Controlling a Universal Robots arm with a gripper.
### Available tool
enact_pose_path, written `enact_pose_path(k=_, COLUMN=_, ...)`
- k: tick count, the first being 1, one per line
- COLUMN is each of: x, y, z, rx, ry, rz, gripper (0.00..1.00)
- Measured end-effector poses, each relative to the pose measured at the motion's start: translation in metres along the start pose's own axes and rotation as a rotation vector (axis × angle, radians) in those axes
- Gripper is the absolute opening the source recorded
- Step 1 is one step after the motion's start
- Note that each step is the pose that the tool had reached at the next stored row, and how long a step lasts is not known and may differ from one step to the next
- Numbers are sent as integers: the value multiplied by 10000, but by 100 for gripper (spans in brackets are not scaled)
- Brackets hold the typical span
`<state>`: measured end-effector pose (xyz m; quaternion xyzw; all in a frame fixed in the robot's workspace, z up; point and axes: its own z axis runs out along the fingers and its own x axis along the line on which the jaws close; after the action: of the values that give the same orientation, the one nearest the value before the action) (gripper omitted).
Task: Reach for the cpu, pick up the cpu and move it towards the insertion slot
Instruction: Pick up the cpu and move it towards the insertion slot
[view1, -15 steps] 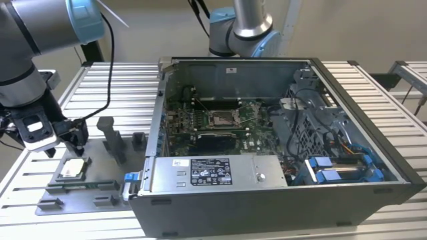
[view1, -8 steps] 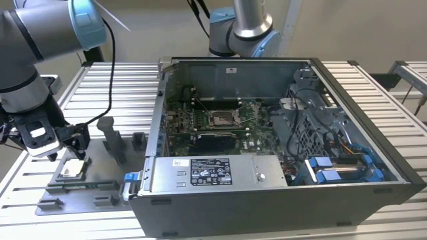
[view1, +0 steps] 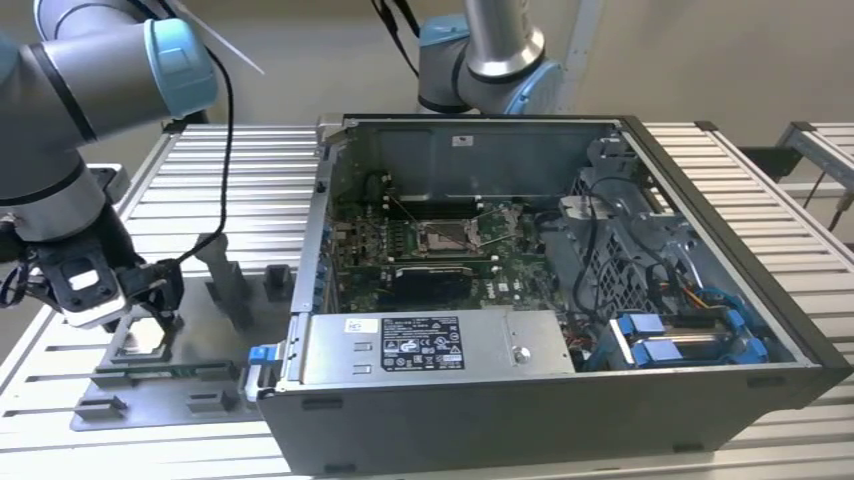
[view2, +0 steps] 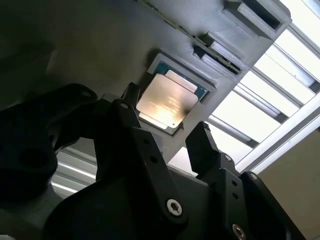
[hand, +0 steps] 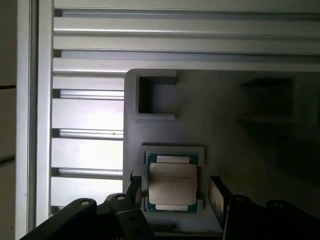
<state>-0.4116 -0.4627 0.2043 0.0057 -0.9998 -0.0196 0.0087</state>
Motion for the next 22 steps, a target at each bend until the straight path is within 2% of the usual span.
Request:
enact_pose_path(k=6, x=-1, y=-17, z=65, rx=0, ry=11, rz=1, gripper=100)
enact_pose_path(k=22, x=5, y=-24, z=149, rx=-1, ry=11, rz=4, gripper=100)
